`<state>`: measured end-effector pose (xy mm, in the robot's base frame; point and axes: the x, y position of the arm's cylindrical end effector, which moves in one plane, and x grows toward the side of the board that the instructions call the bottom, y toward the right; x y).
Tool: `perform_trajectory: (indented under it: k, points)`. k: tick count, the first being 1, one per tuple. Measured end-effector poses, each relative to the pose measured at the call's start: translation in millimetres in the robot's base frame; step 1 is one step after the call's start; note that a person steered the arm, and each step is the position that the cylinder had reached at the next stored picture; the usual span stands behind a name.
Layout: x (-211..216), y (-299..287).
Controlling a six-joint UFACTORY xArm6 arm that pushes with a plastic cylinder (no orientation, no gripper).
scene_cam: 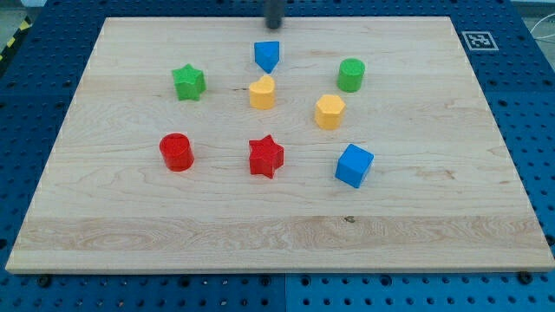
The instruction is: Push blue triangle towards center right
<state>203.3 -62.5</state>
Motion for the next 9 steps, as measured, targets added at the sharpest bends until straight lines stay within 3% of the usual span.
perform_trajectory:
  k: [1,2,5,7,9]
  points:
    - [25,-65]
    - [43,-66]
    - [83,44]
    - [107,44]
    - [98,96]
